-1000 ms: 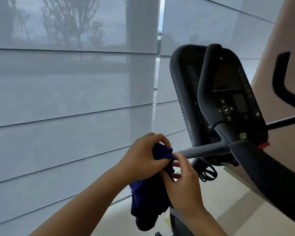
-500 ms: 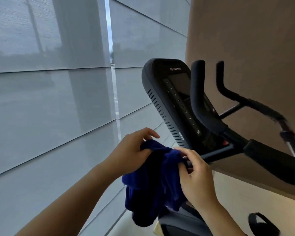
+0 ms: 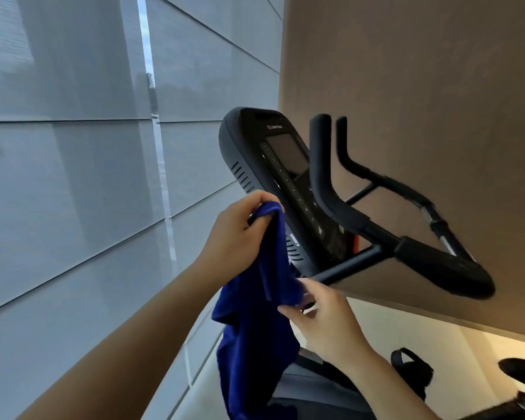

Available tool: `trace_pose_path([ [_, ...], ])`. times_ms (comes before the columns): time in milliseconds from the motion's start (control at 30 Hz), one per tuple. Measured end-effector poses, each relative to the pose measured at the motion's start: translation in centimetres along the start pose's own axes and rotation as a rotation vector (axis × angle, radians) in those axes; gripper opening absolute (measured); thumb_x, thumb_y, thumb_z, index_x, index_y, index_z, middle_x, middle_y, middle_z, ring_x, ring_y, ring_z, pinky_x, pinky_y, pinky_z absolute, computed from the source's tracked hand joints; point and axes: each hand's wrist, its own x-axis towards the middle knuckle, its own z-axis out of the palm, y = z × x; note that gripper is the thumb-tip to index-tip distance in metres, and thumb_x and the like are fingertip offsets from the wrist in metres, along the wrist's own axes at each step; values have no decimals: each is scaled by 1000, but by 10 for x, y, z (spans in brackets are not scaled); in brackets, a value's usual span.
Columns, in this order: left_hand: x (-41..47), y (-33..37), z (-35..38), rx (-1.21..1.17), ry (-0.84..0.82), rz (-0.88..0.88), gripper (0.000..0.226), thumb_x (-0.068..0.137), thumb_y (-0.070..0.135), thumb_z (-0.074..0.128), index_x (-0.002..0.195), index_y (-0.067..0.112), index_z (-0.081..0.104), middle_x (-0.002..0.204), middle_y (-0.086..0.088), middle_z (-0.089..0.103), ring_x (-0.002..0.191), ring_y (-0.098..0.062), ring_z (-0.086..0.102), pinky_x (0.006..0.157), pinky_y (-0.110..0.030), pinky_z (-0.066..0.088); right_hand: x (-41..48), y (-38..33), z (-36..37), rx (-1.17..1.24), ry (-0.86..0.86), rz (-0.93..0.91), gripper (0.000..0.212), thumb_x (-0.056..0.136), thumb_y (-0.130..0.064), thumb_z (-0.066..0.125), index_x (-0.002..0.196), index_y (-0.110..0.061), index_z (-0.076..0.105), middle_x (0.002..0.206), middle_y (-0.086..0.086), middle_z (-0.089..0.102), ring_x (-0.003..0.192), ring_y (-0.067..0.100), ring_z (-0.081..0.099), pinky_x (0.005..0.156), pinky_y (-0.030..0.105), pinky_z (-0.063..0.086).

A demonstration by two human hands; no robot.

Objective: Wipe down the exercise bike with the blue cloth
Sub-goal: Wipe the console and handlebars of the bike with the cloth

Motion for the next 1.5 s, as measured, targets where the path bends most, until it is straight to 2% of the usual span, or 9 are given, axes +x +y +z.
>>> trace_pose_path([
  [100,3,-4,1,15,-34,14,32,93,11,41,86,39,54,79,23,59,79,3,53,65,-8,40,2,-1,-6,-53,75,-57,4,83,-25,67,85,-27,64,78,-14,62,74,4,59,58,17,47],
  [300,6,-11,1,152,-172,93,9,88,28,51,94,35,52,88,19,57,82,0,53,68,-14,39,9,-11,-32,-35,220,-67,26,87,-11,59,88,-37,56,73,-16,65,68,0,62,55,14,48],
  [500,15,-20,2,507,-434,195,65,63,74,54,119,43,43,91,23,40,82,-1,46,65,-10,34,25,-25,-50,-141,281,-104,22,86,-5,61,96,-24,58,89,-8,62,80,1,60,66,9,49],
  [667,29,-20,11,616,-386,295,16,77,29,63,92,28,59,76,17,37,72,-9,44,58,-16,32,31,-28,-65,-167,355,-114,20,85,-3,61,97,-19,60,93,-4,63,83,0,58,68,2,43],
  [1000,124,33,65,631,-52,461,26,81,13,57,106,18,55,100,-1,48,84,-18,49,56,-32,37,97,-32,-141,-283,832,-178,28,76,9,60,77,-18,53,90,-2,52,70,3,55,61,10,46],
  [1133,145,29,94,763,-157,393,32,82,11,56,113,17,50,111,-5,46,100,-23,46,63,-36,46,102,3,-130,-449,432,-121,23,89,-12,54,112,-15,56,126,0,47,99,2,50,79,-2,34],
  [1233,140,11,101,786,-232,410,32,86,23,55,117,20,49,112,-4,47,101,-22,45,73,-36,48,93,35,-105,-649,129,-22,58,93,-43,42,142,-16,24,147,1,30,130,14,36,103,21,34],
  [1367,110,-20,95,648,-168,536,61,78,46,61,130,24,40,119,-2,45,103,-20,44,87,-33,46,94,48,-96,-901,233,-101,61,92,-47,40,140,-14,23,136,4,42,118,16,47,89,28,47],
  [1500,58,-57,105,546,-151,405,100,69,55,69,146,31,10,144,-4,23,124,-24,35,101,-33,35,96,54,-91,-902,258,-125,58,91,-44,42,139,-13,29,136,5,45,118,17,49,89,27,46],
])
